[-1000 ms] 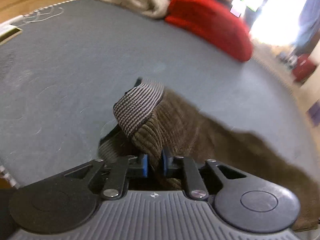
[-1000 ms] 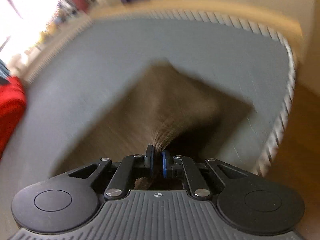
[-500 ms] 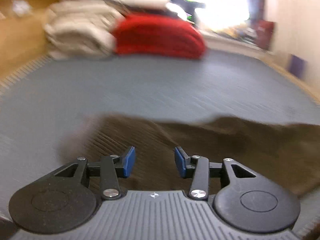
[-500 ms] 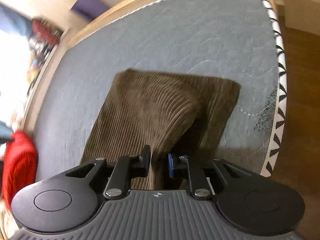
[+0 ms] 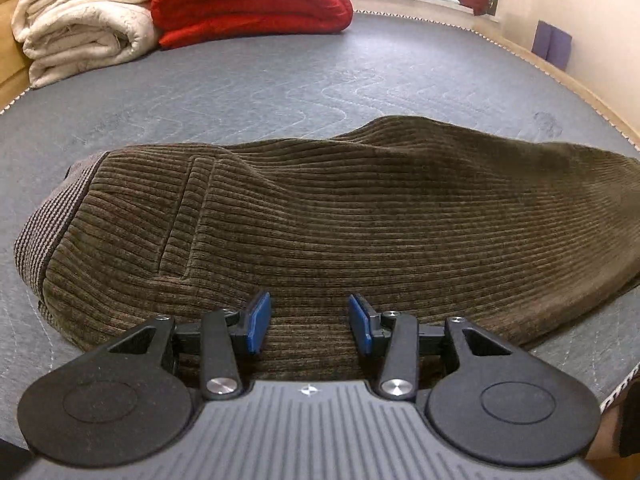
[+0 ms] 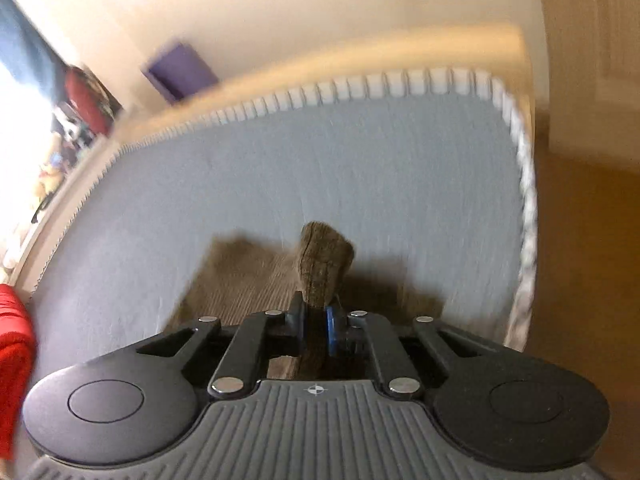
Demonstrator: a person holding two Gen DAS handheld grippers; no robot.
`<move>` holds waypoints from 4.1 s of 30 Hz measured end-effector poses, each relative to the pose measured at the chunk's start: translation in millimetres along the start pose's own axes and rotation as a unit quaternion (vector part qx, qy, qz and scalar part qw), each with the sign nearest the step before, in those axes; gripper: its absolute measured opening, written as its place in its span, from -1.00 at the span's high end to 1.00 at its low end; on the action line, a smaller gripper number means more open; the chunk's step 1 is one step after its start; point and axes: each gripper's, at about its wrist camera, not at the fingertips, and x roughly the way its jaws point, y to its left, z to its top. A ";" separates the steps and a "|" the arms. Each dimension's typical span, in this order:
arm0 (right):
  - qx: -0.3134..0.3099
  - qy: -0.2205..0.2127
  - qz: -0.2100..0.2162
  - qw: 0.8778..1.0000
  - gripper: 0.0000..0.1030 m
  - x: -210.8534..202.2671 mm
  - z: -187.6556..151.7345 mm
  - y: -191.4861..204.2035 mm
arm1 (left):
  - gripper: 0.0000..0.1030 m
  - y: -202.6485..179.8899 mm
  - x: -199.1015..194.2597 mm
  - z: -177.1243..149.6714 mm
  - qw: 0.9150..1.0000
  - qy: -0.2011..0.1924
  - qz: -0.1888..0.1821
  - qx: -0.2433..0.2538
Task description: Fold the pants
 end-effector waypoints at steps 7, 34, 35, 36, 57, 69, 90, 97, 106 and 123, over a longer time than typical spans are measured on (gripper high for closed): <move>0.046 0.080 -0.137 0.986 0.68 24.2 -13.3 -33.4 | 0.06 3.6 -8.6 0.4 1.000 -0.019 -0.007 0.001; -0.102 0.123 0.107 0.981 0.28 37.4 -47.6 101.5 | -0.37 -18.7 6.9 -11.4 0.998 0.007 0.014 0.059; -0.099 0.127 0.108 0.981 0.28 43.6 -48.9 107.5 | -0.37 -16.9 7.7 -11.5 0.998 0.007 0.012 0.056; -0.098 0.129 0.106 0.981 0.28 50.8 -48.8 112.6 | -0.37 -15.7 9.0 -10.5 0.998 0.006 0.012 0.056; -0.211 0.091 -0.101 0.968 0.94 121.4 -77.3 188.1 | -0.47 -20.4 6.8 -17.5 0.998 -0.009 0.018 0.056; -0.156 0.068 -0.035 0.985 0.88 119.4 -53.8 163.5 | -0.47 -9.3 -14.0 -5.0 0.996 -0.079 0.030 0.028; -0.167 0.032 0.041 0.985 0.24 -54.0 -25.9 63.6 | 0.45 104.5 5.7 27.1 0.981 -0.033 0.125 -0.146; 0.035 0.046 0.060 0.997 0.18 -71.5 -29.1 2.2 | 0.31 42.1 -5.8 19.5 0.998 -0.036 0.034 -0.023; 0.001 0.086 0.032 0.996 0.18 -51.6 -47.1 14.7 | 0.17 11.6 -19.5 4.1 0.999 -0.032 -0.039 0.004; 0.058 0.087 0.004 0.994 0.10 -43.7 -34.7 -35.4 | 0.05 -42.1 27.0 -14.3 0.993 0.036 -0.079 0.077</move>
